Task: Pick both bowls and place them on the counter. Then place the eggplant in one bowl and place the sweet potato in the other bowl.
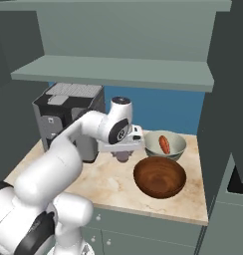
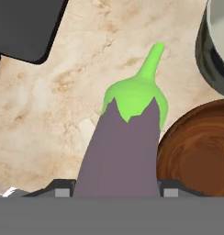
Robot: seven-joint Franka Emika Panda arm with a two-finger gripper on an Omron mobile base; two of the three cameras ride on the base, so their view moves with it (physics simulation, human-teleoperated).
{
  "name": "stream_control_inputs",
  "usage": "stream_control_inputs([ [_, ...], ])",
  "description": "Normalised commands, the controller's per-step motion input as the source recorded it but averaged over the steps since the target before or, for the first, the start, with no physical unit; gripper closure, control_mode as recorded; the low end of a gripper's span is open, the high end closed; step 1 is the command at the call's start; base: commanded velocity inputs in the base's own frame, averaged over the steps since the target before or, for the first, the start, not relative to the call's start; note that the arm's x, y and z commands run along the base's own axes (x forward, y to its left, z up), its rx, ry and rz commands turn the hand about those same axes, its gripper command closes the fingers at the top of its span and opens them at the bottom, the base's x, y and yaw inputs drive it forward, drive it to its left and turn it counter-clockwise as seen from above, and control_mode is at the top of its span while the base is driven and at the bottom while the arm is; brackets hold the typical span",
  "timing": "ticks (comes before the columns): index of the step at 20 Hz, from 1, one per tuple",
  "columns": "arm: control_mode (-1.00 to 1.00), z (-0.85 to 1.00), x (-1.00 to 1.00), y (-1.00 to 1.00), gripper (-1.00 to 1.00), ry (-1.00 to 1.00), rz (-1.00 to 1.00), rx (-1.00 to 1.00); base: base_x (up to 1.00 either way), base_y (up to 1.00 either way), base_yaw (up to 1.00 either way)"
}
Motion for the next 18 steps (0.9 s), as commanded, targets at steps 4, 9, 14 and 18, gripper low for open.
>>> stream_control_inputs([
  [4, -1.00, 0.15, 0.02, -0.66, 1.00, 0.00, 0.00, 0.04, 0.00, 0.00, 0.00],
  [9, -1.00, -0.01, 0.09, -0.53, 1.00, 0.00, 0.00, 0.01, 0.00, 0.00, 0.00],
  [14, -1.00, -0.19, 0.03, -0.46, 1.00, 0.00, 0.00, 0.01, 0.00, 0.00, 0.00],
  [18, -1.00, -0.31, 0.00, -0.47, 1.00, 0.00, 0.00, 0.02, 0.00, 0.00, 0.00],
])
